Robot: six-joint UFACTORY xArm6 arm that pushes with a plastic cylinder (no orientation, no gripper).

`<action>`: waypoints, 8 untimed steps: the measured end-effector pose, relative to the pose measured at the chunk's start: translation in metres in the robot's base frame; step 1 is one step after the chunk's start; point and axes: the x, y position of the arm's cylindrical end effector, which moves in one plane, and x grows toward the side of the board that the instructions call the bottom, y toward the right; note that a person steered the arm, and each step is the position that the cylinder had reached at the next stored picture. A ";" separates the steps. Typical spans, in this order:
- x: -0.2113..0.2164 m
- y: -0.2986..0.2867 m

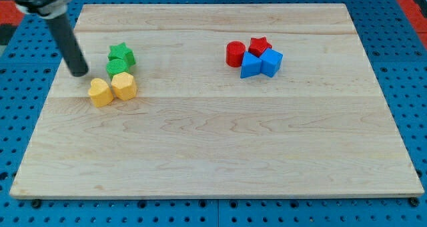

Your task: Push the green star slightly right side of the board

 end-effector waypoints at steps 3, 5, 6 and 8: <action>-0.024 0.037; -0.032 0.042; -0.032 0.048; -0.038 0.056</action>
